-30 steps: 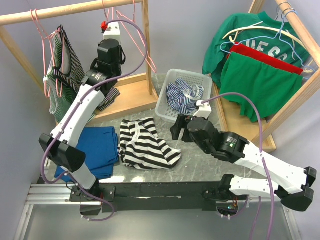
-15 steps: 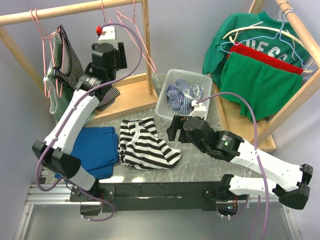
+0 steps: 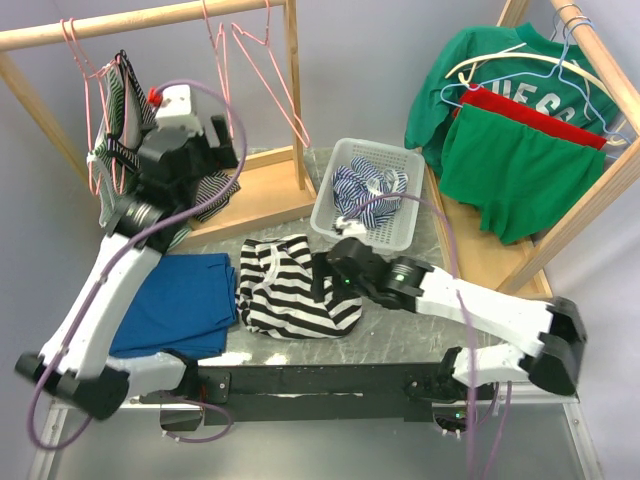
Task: Remove the tank top from the hanger
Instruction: Place the hanger at the clothesline, then pick up the tank top from the center of the board.
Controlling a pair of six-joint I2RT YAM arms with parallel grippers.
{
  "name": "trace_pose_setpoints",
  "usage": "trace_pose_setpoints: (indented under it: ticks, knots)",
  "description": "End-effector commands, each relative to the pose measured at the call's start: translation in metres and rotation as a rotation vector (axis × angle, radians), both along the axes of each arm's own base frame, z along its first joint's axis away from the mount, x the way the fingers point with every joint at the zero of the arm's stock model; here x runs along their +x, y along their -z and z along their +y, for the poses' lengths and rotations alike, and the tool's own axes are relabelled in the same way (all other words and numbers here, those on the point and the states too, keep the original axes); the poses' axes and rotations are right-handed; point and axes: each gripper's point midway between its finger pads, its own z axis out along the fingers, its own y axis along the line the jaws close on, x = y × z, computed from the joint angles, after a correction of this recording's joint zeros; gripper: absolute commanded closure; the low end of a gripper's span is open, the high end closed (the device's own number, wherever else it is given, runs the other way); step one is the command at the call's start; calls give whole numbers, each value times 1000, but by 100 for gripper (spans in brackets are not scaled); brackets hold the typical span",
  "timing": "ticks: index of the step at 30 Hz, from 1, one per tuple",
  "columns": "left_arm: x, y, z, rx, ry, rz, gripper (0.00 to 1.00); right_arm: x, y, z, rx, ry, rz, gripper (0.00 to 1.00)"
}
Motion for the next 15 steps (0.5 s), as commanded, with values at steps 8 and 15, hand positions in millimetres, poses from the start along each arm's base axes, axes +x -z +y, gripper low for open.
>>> trace_pose_setpoints:
  ticks: [8,15]
  knots:
    - [-94,46,15,-191,74,68,4,-18,44,64,55,-57,171,0]
    - [-118,86,12,-218,120,151,4,-2,78,71,-22,58,180,0]
